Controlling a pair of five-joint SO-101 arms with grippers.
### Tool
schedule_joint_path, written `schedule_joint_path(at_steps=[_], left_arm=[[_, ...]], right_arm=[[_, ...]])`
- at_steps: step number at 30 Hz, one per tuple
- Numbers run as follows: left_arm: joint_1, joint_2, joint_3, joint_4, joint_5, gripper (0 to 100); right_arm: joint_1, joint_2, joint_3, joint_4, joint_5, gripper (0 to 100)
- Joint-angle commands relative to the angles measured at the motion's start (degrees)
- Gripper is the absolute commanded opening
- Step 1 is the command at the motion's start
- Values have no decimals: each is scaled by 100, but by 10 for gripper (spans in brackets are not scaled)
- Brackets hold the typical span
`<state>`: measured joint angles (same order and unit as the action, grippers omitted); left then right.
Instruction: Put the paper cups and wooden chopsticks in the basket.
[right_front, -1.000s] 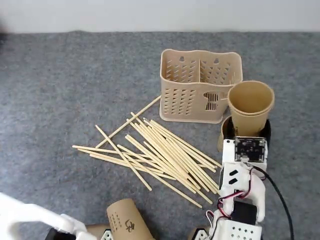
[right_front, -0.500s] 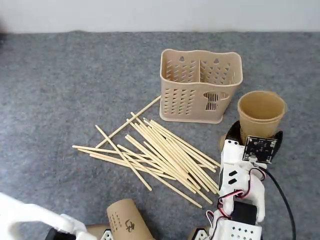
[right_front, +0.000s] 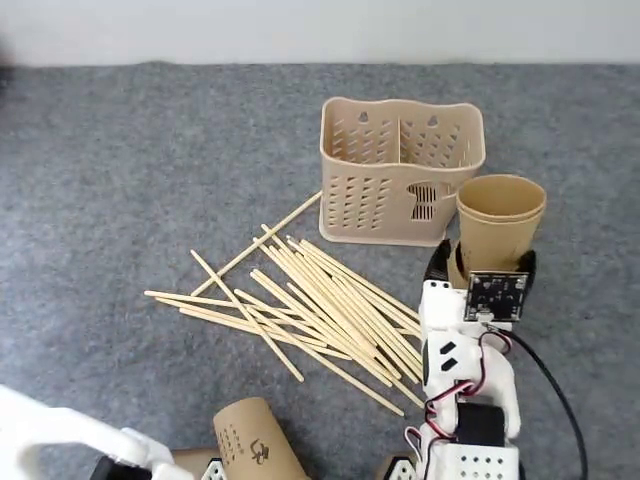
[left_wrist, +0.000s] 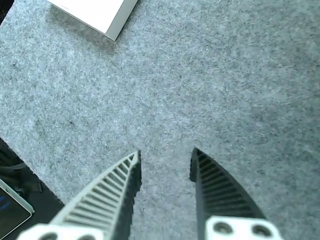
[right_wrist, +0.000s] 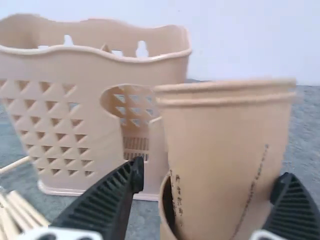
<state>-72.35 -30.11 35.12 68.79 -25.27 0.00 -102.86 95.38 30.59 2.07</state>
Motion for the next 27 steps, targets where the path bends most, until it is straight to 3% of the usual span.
schedule_joint_path(at_steps=[1,8,19,27], left_arm=[[53,-35,-22,-79,26,160],[53,-35,-22,-88,26,160],[88,-70,-22,-53,26,160],[202,-35,-13,-44,18,160]], right_arm=[[-215,-13,-18,-22,-44,383],[-136,-13,-457,268,-211,383],[-127,4,-2470,2677,-185,383],[-400,48,-3411,3837,413,382]])
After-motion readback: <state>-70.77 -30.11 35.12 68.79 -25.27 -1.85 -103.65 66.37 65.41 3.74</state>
